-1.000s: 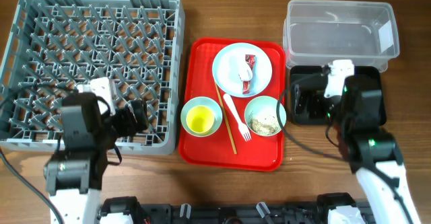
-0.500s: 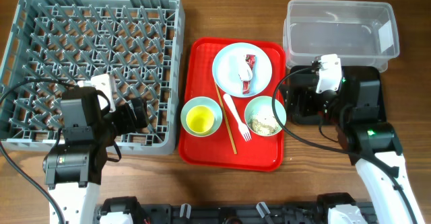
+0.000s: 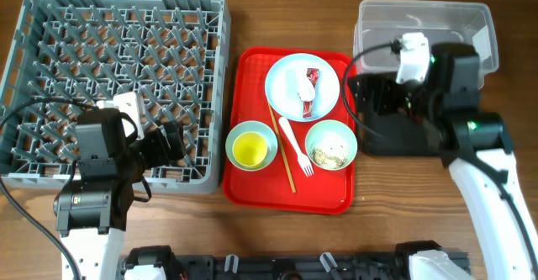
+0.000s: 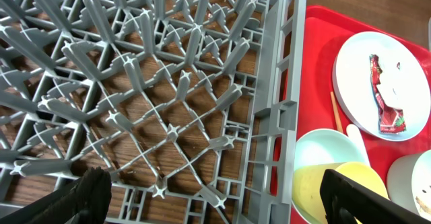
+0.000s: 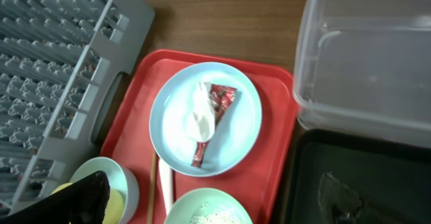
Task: Sort waste into correct bins and load items into the dishwasher rack
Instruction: 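Move the right gripper over the white plate and grasp the tissue, then carry the tissue with the right gripper into the clear bin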
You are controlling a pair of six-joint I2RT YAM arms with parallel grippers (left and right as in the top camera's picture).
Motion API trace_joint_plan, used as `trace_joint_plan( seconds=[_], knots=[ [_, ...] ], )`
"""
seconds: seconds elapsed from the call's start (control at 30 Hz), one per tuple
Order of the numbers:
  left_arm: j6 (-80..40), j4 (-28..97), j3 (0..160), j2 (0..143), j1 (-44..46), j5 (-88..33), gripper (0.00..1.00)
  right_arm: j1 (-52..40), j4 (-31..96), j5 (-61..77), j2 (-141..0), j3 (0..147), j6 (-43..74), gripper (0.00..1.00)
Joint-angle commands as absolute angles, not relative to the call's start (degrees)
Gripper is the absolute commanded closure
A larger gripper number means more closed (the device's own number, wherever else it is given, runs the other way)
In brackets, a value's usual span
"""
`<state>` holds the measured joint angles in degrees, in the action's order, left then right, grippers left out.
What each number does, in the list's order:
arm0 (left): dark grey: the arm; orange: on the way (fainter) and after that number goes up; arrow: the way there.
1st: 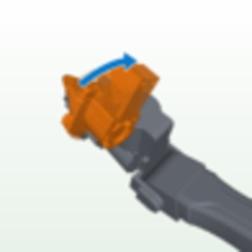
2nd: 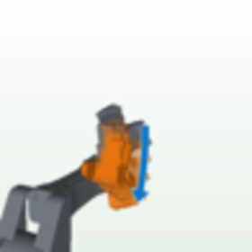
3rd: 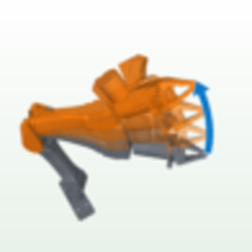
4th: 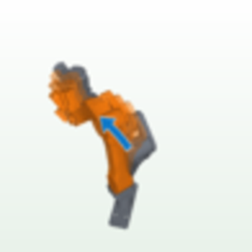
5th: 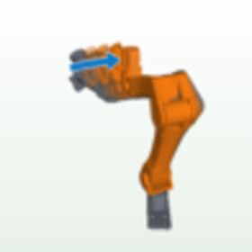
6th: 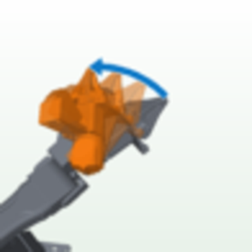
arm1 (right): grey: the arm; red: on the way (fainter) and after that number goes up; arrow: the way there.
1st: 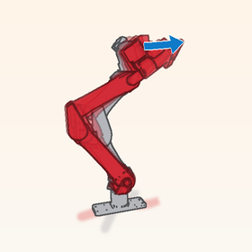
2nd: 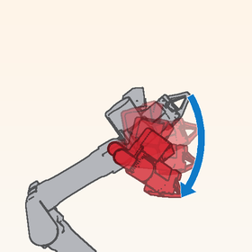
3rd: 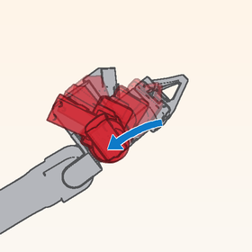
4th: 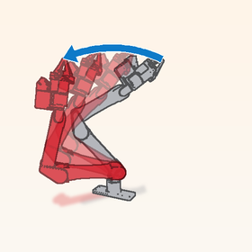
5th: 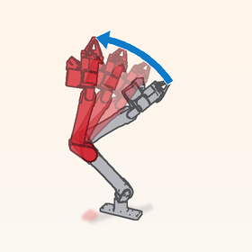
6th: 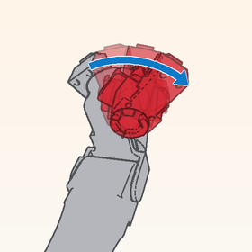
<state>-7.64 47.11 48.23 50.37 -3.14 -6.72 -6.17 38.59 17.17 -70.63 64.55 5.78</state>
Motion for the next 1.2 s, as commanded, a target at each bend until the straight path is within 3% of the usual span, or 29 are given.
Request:
trace_joint_plan(
  seconds=[0.0, 0.37, 0.5, 0.77, 0.9, 0.97, 1.17],
  knots=[
    [-8.2, 47.6, 52.2, 51.6, -3.5, -6.5, 0.00, -9.4, 39.9, 12.8, -75.9, 71.5, 5.9, 0.00],
    [-8.2, 50.1, 58.7, 60.1, -3.5, -6.6, 0.00, -20.5, 39.1, 2.5, -93.3, 77.1, 8.0, 0.01],
    [-8.2, 51.0, 58.7, 60.6, -3.5, -6.6, 0.00, -23.2, 37.3, 1.2, -99.1, 77.1, 11.4, 0.12],
    [-8.2, 51.3, 58.7, 60.6, -3.5, -6.6, 0.00, -23.9, 33.8, 0.9, -107.9, 77.1, 18.3, 0.16],
    [-8.2, 51.3, 58.7, 60.6, -3.5, -6.6, 0.00, -23.9, 32.4, 0.8, -110.8, 77.1, 18.5, 0.30],
    [-8.2, 51.4, 58.7, 60.6, -3.5, -6.6, 0.00, -23.9, 32.3, 0.9, -112.1, 77.1, 20.1, 0.32],
    [-8.2, 51.8, 58.7, 60.6, -3.5, -6.6, 0.00, -23.9, 32.1, 0.8, -113.2, 77.1, 21.3, 0.56]
  ],
)
